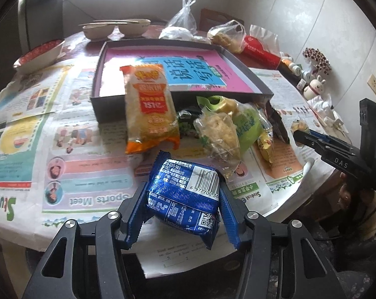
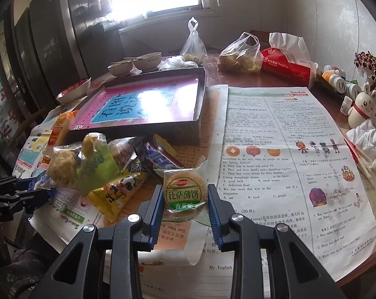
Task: Organize snacks
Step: 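Carry the blue packet with the left gripper while the right gripper carries the round cake into the tray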
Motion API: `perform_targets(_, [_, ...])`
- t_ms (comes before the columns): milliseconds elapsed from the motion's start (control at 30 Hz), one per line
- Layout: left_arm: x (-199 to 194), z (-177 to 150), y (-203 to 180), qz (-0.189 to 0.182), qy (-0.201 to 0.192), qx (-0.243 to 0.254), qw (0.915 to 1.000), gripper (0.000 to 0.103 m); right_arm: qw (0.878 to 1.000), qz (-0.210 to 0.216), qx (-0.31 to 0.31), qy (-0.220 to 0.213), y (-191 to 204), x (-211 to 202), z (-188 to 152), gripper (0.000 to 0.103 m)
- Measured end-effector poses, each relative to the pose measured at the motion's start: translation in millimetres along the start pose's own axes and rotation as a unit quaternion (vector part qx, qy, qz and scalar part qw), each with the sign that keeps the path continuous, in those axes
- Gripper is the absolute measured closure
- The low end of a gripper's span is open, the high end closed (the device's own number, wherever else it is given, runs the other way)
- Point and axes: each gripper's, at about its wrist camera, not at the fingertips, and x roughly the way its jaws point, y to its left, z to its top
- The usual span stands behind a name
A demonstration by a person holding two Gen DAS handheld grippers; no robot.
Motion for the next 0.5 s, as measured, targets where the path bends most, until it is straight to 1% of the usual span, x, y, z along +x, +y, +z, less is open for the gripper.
perform_targets(333, [-22.4,9.7,15.1,0.005,-0.033,-0.016,0.9993,0.046,1.0,0.016,-0.014,-0.021,17.9,-8.3,18.9,0.069])
perform_targets(500, [-23.6,17.9,22.1,0.008,-0.039,-0.027,0.9989,0.046,0.999,0.021,-0.017,-0.026,26.4,-4.6,28.9,0.069])
